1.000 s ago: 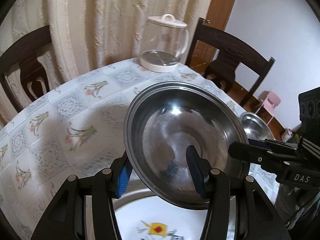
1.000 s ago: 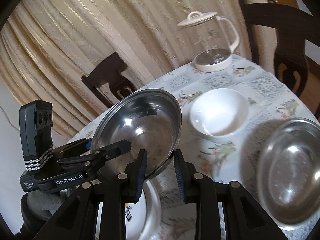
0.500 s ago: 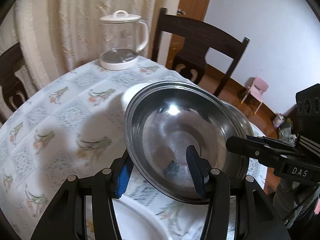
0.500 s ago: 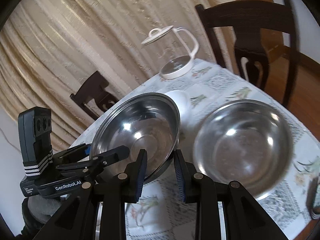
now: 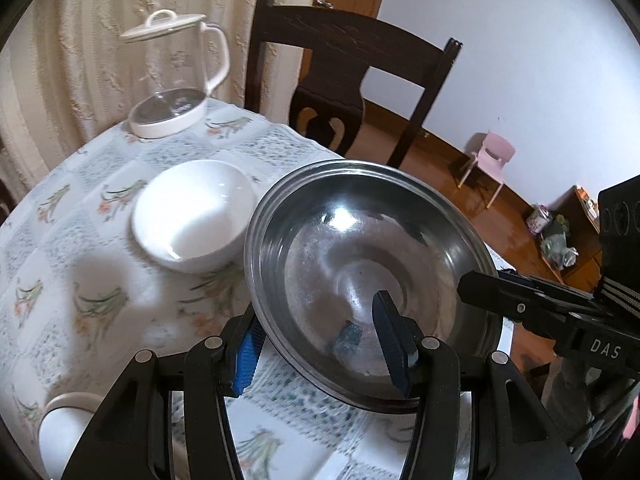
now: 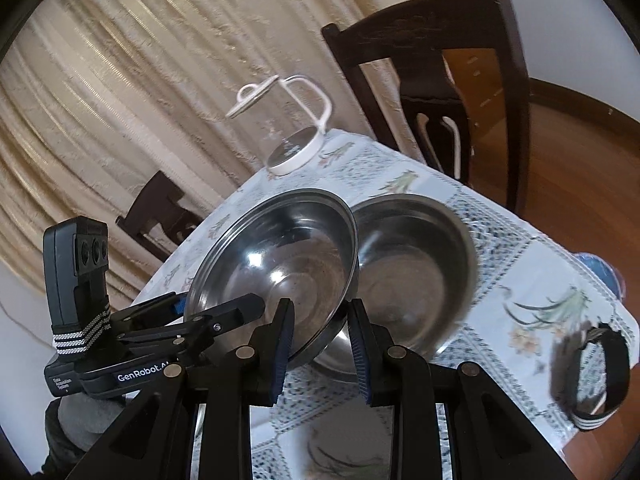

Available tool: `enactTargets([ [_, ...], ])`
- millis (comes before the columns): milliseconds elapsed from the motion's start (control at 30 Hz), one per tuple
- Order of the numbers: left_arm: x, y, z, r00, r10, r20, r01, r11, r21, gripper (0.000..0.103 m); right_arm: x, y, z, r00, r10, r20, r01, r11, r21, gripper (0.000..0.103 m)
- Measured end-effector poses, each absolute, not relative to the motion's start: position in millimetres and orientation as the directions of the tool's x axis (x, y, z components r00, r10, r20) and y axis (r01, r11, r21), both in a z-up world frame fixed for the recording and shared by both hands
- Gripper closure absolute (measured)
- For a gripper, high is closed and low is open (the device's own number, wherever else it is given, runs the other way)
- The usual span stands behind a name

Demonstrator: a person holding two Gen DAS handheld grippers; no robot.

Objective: Organize plates and bowls

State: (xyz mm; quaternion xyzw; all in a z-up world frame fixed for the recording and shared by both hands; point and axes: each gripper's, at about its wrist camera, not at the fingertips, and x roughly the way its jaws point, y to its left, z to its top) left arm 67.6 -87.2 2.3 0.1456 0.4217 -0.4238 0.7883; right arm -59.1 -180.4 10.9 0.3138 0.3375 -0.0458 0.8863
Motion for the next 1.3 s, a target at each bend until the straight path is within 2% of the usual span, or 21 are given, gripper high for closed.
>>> enactTargets([
  [733,68,-139,-28,0.241,-0.510,-0.826,0.809,0.576,-0.120,0.048,-71,-217,-12,0.755,0.092,-0.649,0.365,0.764,0.532,0.072],
  [1133,67,-145,-30,0.196,-0.517,-0.833,0.814,0.560,-0.157,0.033,-71,-223,-14,0.754,0.081,-0.651,0.386,0.748,0.540,0.072],
  [1300,69,-141,-22,0.164,-0.542,-0.825,0.804,0.558,-0.207,0.019,-74,-226,-14,0.758,0.066,-0.649,0.400,0.739,0.542,0.071],
])
